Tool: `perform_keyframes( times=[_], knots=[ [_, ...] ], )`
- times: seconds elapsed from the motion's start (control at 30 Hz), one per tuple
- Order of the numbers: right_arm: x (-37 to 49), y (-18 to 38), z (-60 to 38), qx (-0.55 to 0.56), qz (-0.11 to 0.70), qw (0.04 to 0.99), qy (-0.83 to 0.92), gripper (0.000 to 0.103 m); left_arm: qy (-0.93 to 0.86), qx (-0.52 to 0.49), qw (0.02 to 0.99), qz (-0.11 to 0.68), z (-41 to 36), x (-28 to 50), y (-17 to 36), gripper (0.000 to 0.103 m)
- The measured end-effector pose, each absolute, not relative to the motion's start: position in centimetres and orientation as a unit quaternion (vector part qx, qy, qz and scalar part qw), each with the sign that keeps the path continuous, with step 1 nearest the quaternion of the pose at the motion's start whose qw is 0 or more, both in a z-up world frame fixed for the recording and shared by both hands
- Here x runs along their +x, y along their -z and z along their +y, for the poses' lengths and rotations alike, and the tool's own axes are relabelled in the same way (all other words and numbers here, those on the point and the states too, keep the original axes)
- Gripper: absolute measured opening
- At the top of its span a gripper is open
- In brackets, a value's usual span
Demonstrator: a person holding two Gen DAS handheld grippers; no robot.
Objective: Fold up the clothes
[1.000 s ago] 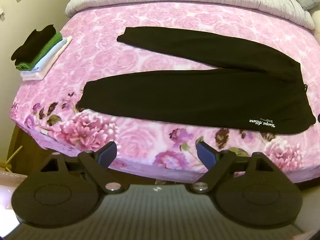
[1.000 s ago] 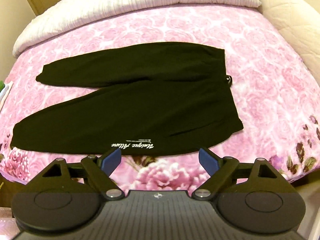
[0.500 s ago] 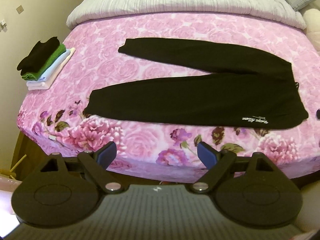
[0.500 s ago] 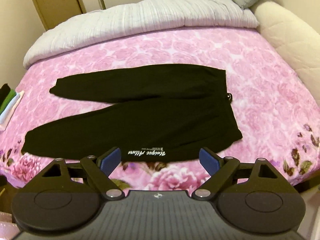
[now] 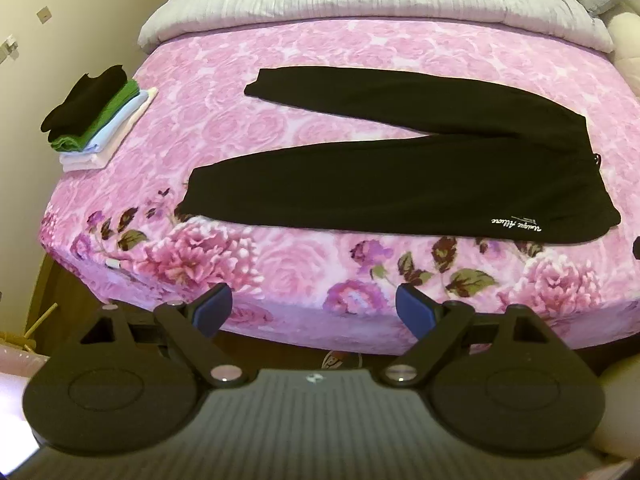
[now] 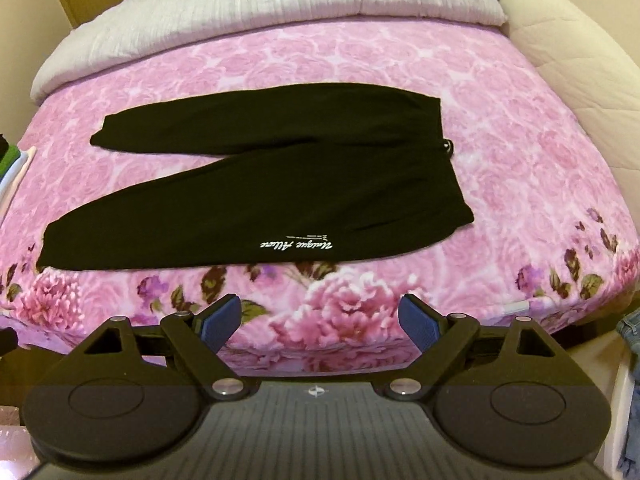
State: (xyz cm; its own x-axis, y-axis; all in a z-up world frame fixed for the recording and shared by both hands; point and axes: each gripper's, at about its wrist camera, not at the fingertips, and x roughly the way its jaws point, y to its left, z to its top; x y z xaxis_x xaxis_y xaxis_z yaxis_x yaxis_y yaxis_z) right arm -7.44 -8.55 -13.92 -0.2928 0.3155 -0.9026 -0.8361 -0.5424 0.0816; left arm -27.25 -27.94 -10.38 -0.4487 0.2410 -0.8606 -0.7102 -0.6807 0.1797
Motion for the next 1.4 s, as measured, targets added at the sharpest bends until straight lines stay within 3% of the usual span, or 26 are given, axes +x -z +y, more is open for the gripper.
perform_keyframes(
  times=[0.77, 1.4],
  knots=[
    [-11.4, 11.1, -11.4, -0.449, 0.249, 0.305, -0.802, 0.088, -0.844, -0.424, 0.230, 0.235, -33.1, -28.2, 7.2, 0.089],
    [-10.1, 10.3, -10.7, -0.437, 0.251, 0.316, -0.804, 0.088, -0.844, -0.412, 0.253, 0.234, -31.1, -27.1, 6.4, 0.090]
  ],
)
